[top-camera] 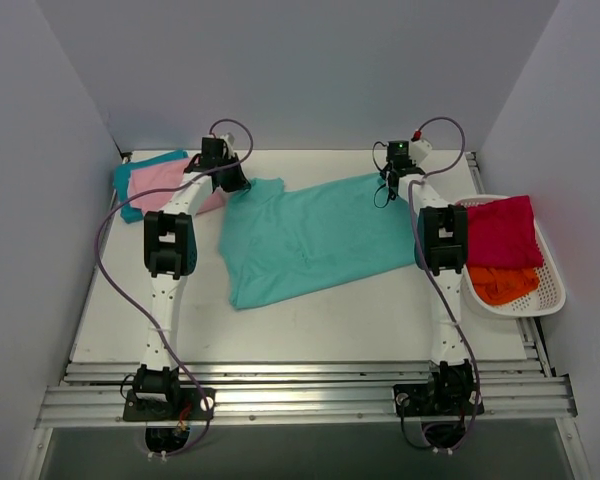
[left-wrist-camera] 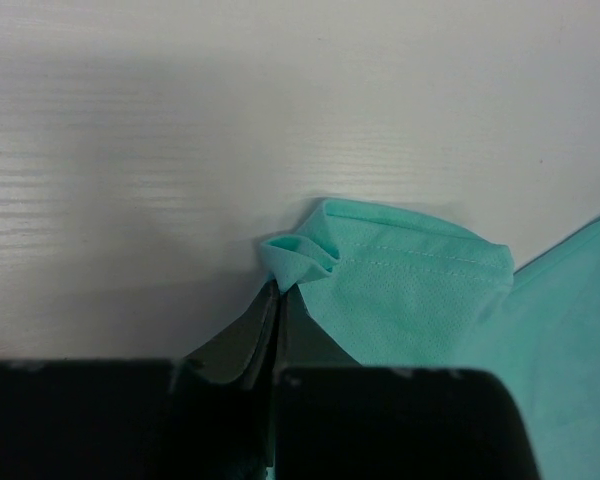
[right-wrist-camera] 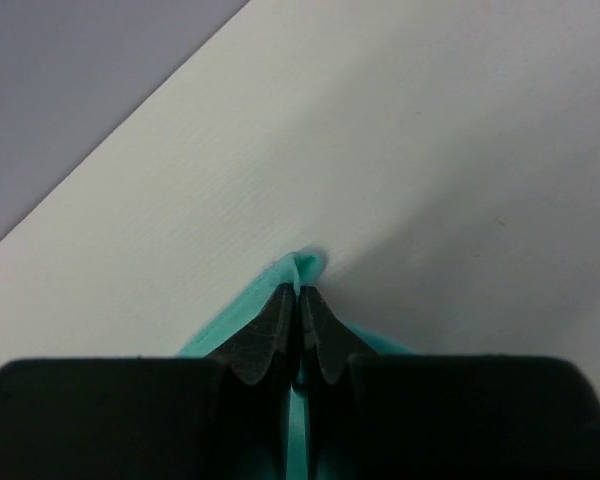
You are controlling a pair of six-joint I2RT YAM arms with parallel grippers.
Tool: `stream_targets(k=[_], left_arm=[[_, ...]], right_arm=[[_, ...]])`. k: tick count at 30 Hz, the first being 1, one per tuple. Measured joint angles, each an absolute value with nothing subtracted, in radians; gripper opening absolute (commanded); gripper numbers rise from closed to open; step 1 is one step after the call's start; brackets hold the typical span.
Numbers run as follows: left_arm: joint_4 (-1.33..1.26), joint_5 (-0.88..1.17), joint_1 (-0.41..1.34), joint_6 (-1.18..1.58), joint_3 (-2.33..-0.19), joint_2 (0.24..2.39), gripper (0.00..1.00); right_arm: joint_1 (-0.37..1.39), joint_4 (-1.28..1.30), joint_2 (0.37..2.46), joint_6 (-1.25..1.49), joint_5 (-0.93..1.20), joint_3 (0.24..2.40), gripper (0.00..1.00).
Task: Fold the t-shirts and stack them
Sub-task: Fold the tshirt
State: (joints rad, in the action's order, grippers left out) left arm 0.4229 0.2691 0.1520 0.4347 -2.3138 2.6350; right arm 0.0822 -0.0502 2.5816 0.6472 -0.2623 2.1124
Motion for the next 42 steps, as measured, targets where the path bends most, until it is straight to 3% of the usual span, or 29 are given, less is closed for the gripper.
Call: stream_targets(k=[24, 42], left_arm=[[0.482, 0.17, 0.158, 0.382, -2.247, 2.469, 0.02], [0.455, 0.125, 0.212, 0.359, -1.932, 2.227, 0.02]], right_arm=[[0.071, -0.048, 2.509, 0.65, -0.255, 2.01, 0.0], [0.072, -0.049, 2.303, 0.633, -0.253, 1.844, 0.0]])
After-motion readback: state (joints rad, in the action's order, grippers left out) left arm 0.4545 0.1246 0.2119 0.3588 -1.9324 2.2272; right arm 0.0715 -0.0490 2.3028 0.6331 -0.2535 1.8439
